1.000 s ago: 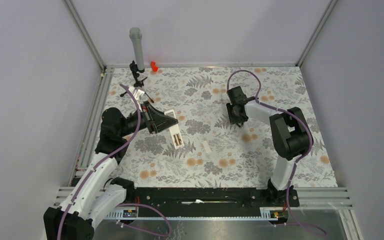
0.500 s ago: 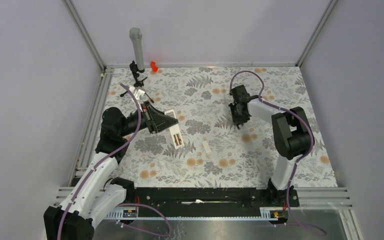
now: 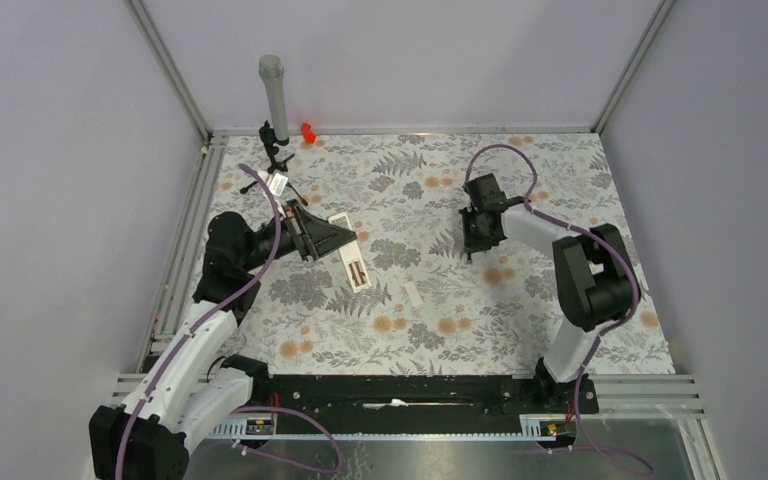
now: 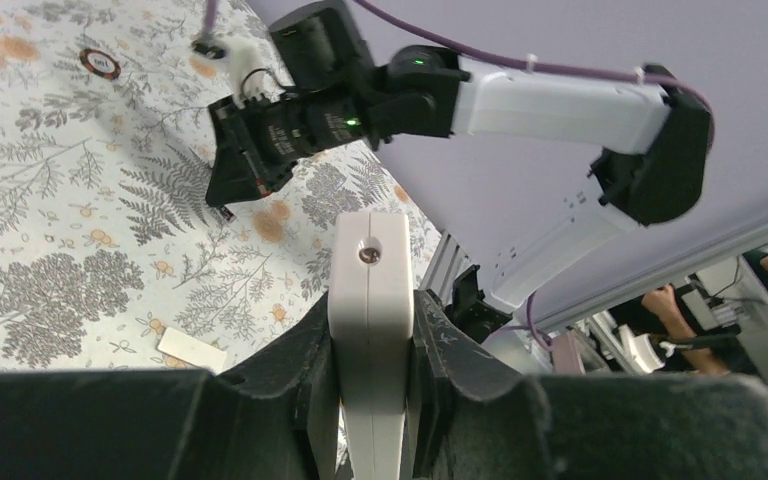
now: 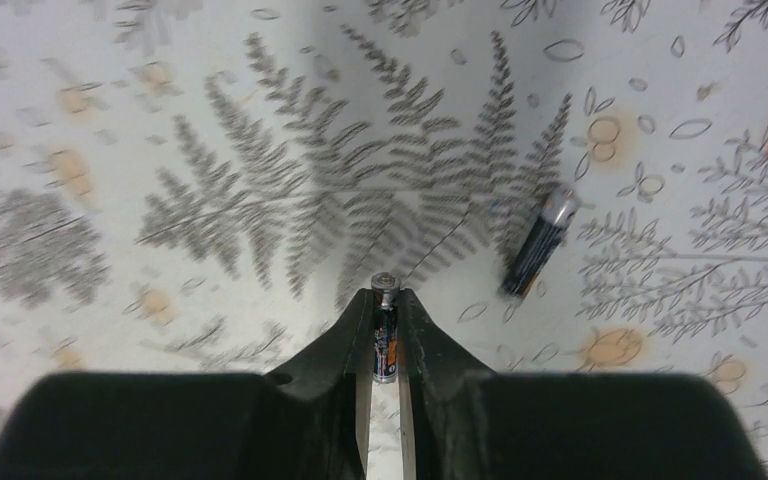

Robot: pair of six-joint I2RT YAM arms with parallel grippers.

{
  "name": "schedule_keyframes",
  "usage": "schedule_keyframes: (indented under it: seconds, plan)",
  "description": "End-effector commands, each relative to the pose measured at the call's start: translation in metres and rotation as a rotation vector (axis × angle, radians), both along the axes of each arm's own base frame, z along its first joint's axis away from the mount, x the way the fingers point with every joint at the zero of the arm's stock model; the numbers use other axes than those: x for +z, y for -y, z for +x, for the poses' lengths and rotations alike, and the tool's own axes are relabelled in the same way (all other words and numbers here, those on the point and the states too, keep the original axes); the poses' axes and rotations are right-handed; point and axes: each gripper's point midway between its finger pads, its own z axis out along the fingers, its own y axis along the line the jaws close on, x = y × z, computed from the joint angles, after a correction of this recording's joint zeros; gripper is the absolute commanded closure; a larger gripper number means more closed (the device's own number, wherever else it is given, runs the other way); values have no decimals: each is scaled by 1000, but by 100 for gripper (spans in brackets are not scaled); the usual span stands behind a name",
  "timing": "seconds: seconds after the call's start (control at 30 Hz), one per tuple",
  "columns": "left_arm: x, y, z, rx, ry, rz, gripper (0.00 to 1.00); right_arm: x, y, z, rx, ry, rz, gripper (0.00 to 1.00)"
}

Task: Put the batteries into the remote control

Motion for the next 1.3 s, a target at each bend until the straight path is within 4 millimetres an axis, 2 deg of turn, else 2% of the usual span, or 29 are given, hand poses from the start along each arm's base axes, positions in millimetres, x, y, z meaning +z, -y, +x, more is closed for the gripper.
schedule_keyframes:
  seconds: [0.0, 0.17, 0.27, 0.33, 0.43, 0.57, 0.67, 0.97, 1.1, 1.27]
  plan:
    - [16, 1, 14, 40, -42, -80, 100, 73, -39, 8, -7, 182, 254, 91]
    - [13, -1, 26, 93, -134, -162, 100, 157, -81, -11, 33, 320, 569, 94]
    - [15, 0, 29, 100, -168, -219, 100, 208, -112, -30, 106, 401, 737, 94]
    - [22, 0, 28, 83, -164, -266, 100, 244, -138, -50, 199, 475, 825, 94]
    - [28, 2, 26, 52, -174, -311, 100, 279, -164, -75, 300, 537, 901, 94]
    - [33, 3, 23, 38, -187, -344, 100, 313, -186, -105, 432, 615, 984, 94]
    - [35, 2, 22, 40, -188, -355, 100, 328, -197, -120, 515, 642, 1006, 94]
    - [26, 3, 28, 59, -206, -335, 100, 345, -211, -142, 621, 670, 1065, 93]
    - [29, 4, 27, 46, -201, -349, 100, 344, -221, -153, 669, 643, 1083, 93]
    - [30, 4, 27, 33, -203, -360, 100, 336, -228, -157, 666, 630, 1061, 92]
